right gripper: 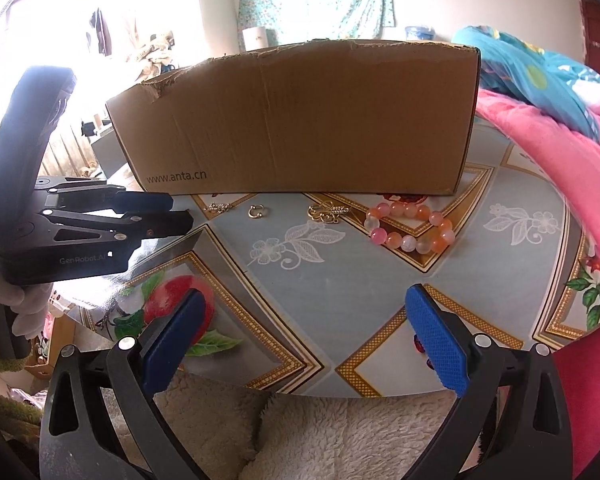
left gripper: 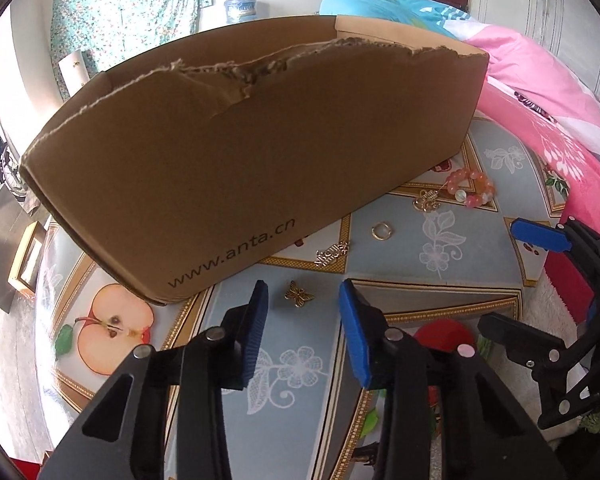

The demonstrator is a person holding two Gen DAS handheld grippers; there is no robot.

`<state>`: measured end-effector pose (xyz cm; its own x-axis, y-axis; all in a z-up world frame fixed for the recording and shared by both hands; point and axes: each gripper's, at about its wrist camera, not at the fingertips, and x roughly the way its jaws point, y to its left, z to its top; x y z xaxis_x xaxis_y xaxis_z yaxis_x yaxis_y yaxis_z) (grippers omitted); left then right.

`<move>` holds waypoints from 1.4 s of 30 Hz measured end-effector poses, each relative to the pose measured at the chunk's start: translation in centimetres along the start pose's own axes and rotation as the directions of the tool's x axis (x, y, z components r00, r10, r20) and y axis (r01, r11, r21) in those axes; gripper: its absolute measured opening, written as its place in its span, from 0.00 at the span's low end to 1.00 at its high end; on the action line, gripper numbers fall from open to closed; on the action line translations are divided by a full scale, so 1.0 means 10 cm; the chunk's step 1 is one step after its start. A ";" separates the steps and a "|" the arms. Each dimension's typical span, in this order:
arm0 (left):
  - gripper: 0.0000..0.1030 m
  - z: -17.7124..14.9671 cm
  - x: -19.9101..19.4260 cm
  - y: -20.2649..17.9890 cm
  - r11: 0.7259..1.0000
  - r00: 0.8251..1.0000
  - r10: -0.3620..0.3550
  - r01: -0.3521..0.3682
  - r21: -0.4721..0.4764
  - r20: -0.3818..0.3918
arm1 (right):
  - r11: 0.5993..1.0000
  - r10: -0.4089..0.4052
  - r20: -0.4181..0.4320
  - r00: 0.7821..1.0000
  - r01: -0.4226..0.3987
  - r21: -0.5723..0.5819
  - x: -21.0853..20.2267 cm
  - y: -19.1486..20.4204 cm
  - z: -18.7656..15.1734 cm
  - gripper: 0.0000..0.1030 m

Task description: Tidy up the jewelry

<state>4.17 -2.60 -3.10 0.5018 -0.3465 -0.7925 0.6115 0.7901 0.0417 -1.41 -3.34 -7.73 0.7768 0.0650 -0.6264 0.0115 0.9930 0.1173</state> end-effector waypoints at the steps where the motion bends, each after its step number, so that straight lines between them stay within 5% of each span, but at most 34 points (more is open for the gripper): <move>1: 0.30 0.01 0.01 0.00 1.000 1.000 -0.007 0.007 0.002 0.002 | 1.000 0.000 0.001 1.000 0.000 -0.003 0.01 -0.01 0.00 0.93; 7: 0.28 0.06 0.07 0.05 0.999 0.999 -0.035 0.035 -0.004 0.002 | 1.000 0.014 0.011 1.000 -0.014 -0.001 0.06 -0.07 -0.03 0.93; 17: 0.06 0.02 0.04 0.06 0.998 0.999 -0.039 0.039 -0.053 0.012 | 0.999 0.032 0.029 0.999 -0.032 0.013 0.07 -0.14 -0.09 0.93; 29: 0.00 -0.21 -0.14 -0.07 0.995 0.998 -0.055 0.058 -0.081 0.032 | 1.000 0.028 0.031 0.999 -0.028 0.014 0.06 -0.19 -0.13 0.93; 38: 0.00 -0.24 -0.32 -0.03 0.993 0.996 -0.064 0.070 -0.099 0.067 | 1.000 0.007 0.021 1.000 -0.007 -0.005 0.10 -0.15 -0.15 0.93; 40: 0.04 -0.22 -0.32 -0.05 0.993 0.996 -0.071 0.076 -0.095 0.055 | 1.000 0.004 0.019 1.000 -0.003 -0.008 0.11 -0.14 -0.15 0.93; 42: 0.20 -0.21 -0.31 -0.08 0.993 0.996 -0.076 0.079 -0.090 0.042 | 1.000 0.000 0.017 1.000 0.000 -0.011 0.12 -0.12 -0.14 0.93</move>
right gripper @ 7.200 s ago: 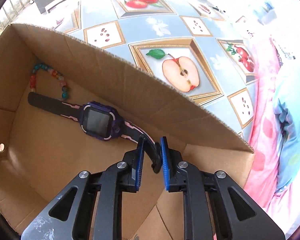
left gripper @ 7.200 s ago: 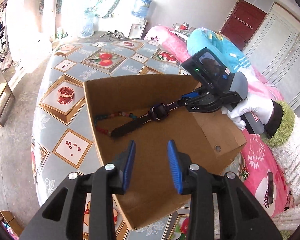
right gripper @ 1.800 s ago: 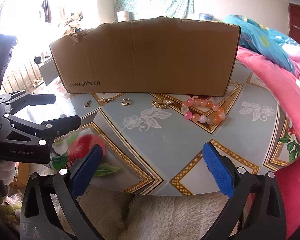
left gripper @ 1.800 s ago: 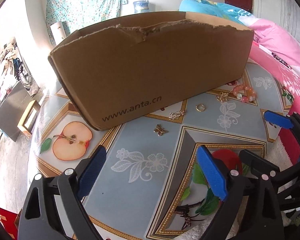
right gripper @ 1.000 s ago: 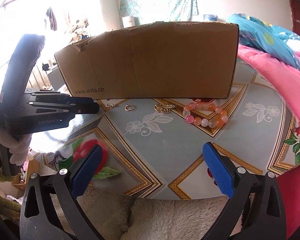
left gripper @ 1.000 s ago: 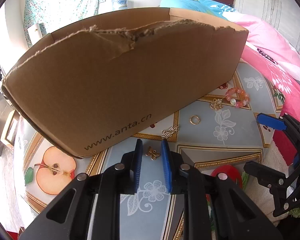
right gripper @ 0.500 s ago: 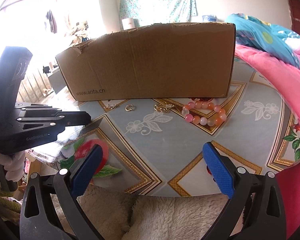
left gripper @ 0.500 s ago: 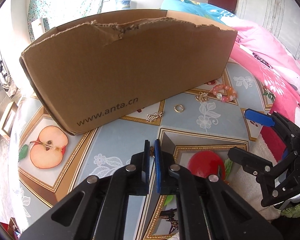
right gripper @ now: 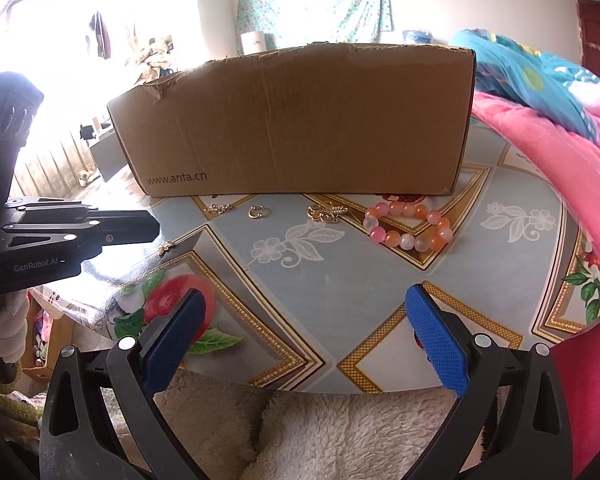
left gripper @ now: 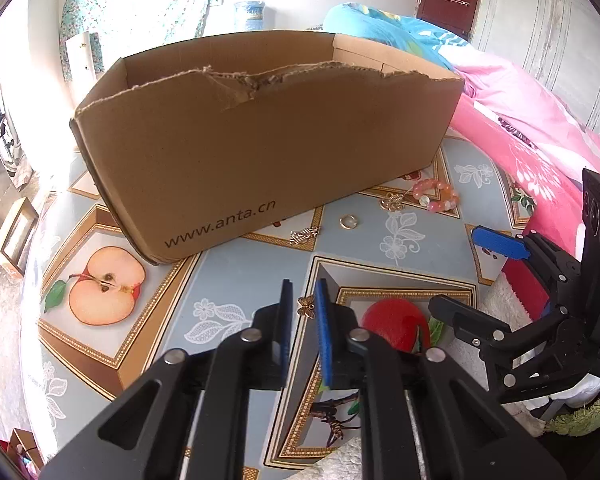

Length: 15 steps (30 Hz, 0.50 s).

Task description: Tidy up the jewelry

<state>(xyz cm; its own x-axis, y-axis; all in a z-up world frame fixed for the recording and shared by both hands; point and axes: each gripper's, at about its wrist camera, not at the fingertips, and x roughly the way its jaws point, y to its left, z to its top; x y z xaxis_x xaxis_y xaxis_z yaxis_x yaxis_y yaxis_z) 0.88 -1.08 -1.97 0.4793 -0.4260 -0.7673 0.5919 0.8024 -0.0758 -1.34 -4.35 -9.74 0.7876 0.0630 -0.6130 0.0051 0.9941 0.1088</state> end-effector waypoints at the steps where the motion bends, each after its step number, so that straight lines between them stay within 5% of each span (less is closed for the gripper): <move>1: 0.22 0.00 0.01 -0.03 1.000 1.000 0.000 0.000 0.007 -0.002 | 1.000 -0.001 -0.001 1.000 0.001 -0.001 0.01 0.00 0.00 0.93; 7: 0.21 -0.01 0.16 -0.16 0.997 0.998 0.058 -0.055 0.058 -0.038 | 1.000 0.000 -0.001 1.000 0.000 -0.002 0.03 0.01 0.01 0.93; 11: 0.06 0.01 0.18 -0.19 0.994 0.996 0.078 -0.075 0.074 -0.043 | 1.000 0.004 0.003 1.000 -0.004 0.002 0.04 0.02 0.01 0.93; 15: 0.06 0.02 0.18 -0.14 0.997 0.997 0.058 -0.056 0.052 -0.049 | 1.000 0.008 0.005 1.000 -0.008 0.006 0.04 0.02 0.00 0.93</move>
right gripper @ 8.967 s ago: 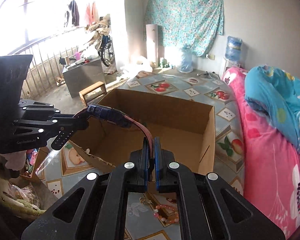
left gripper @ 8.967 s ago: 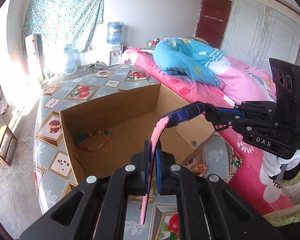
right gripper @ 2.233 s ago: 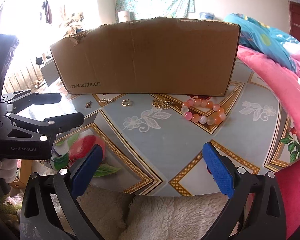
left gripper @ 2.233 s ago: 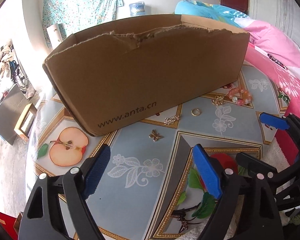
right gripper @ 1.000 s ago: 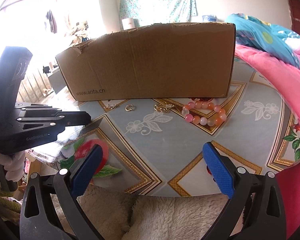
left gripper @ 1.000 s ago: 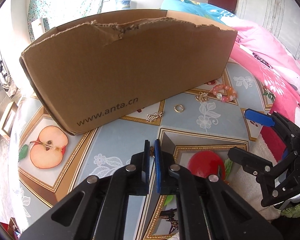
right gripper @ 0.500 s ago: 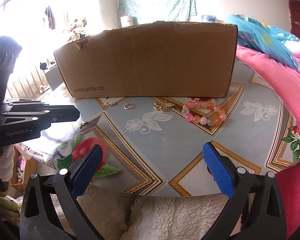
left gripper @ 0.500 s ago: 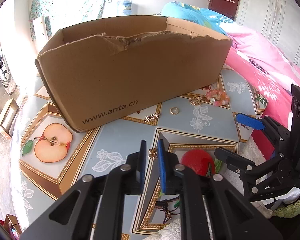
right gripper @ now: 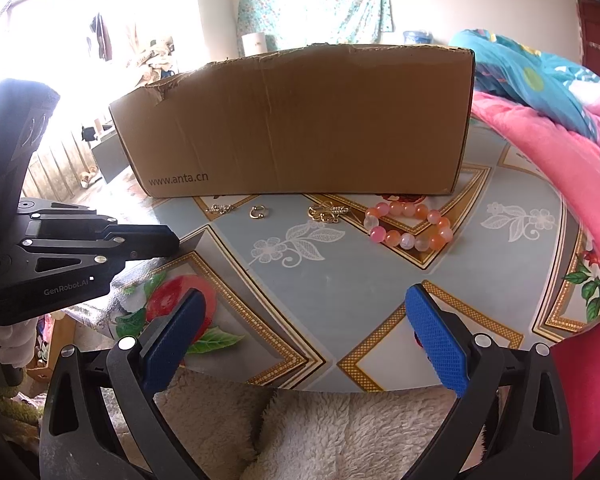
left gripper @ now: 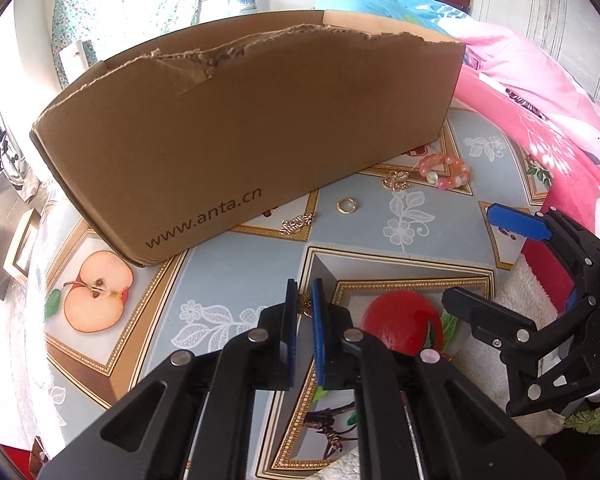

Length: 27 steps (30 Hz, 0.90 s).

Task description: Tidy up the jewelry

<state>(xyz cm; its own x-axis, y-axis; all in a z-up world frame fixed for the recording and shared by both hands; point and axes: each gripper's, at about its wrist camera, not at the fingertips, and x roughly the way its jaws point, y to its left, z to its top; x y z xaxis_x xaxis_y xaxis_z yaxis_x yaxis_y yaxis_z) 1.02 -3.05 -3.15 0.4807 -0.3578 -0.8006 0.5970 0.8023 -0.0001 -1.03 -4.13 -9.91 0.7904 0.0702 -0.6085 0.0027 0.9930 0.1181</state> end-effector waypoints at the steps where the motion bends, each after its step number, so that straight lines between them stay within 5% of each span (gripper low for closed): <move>1: 0.06 0.00 0.00 0.02 1.000 1.000 -0.007 0.007 -0.012 0.000 | 1.000 0.001 0.001 1.000 -0.001 0.002 0.00 0.00 0.00 0.93; 14: 0.06 0.09 -0.32 0.36 0.989 0.996 -0.022 0.035 -0.141 0.092 | 1.000 -0.001 0.003 1.000 0.001 0.028 -0.10 -0.04 -0.01 0.88; 27: 0.06 0.14 -0.29 0.42 0.988 0.991 -0.041 0.059 -0.142 0.126 | 0.986 0.101 0.003 0.995 -0.100 -0.132 0.17 0.17 0.49 0.33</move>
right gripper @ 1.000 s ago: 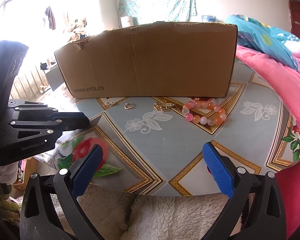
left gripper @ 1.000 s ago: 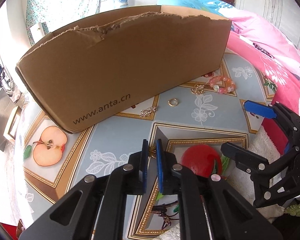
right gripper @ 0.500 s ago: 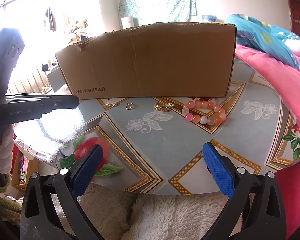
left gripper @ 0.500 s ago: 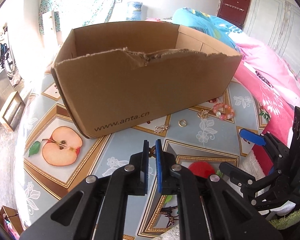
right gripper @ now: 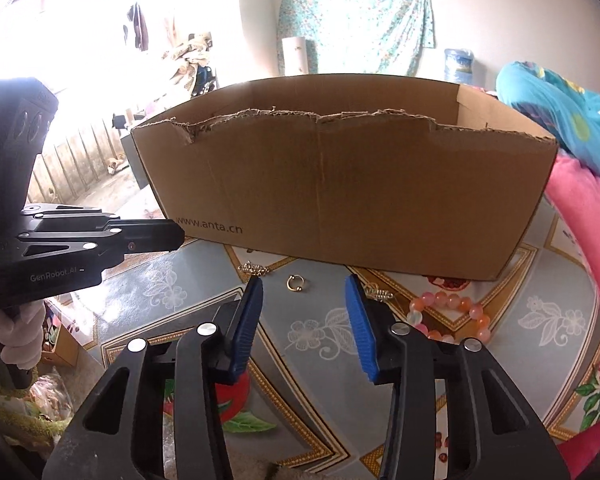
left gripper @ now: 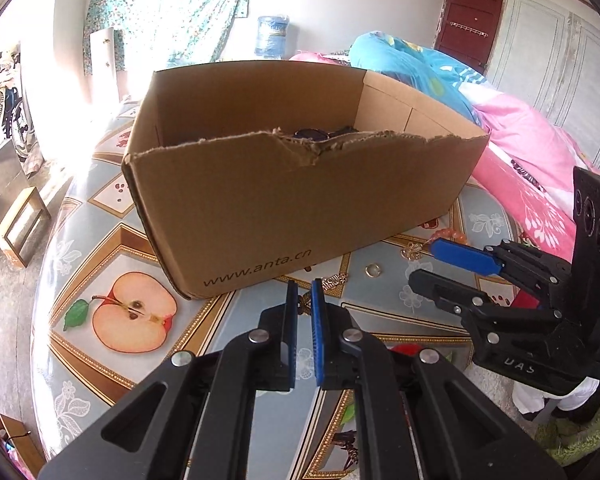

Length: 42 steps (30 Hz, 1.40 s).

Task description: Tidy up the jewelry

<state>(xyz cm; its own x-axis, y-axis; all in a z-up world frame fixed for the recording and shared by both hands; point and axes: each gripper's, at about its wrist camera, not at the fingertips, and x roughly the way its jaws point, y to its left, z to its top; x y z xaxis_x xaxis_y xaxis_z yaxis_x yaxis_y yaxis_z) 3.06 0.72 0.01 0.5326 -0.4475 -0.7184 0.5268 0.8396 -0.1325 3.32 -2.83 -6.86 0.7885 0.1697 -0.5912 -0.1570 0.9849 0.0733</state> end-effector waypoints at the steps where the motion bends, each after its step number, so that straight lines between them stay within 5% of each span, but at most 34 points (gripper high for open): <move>1: 0.06 0.00 0.01 0.00 1.000 1.000 -0.005 0.005 0.000 -0.003 | 1.000 0.006 -0.008 1.000 -0.006 -0.022 0.05 -0.01 0.03 0.32; 11: 0.06 0.02 0.11 0.04 0.999 0.999 -0.032 0.032 -0.004 -0.004 | 0.988 0.064 -0.126 0.990 -0.080 -0.131 0.43 -0.01 0.21 0.27; 21: 0.06 0.04 0.09 0.04 0.999 0.999 -0.039 0.039 0.003 0.007 | 0.987 0.056 -0.139 0.989 -0.076 -0.140 0.44 0.06 0.24 0.00; 42: 0.06 0.01 -0.07 -0.04 0.999 0.999 -0.026 0.026 0.032 0.028 | 0.991 0.056 -0.156 0.986 -0.074 -0.109 0.21 0.04 0.08 0.00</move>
<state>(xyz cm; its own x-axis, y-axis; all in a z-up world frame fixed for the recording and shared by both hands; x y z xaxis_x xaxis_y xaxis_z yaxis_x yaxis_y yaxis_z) 2.55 0.64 0.67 0.5371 -0.4781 -0.6949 0.5609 0.8177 -0.1291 5.36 -2.06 -7.39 0.6756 0.2174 -0.7045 -0.2788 0.9599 0.0287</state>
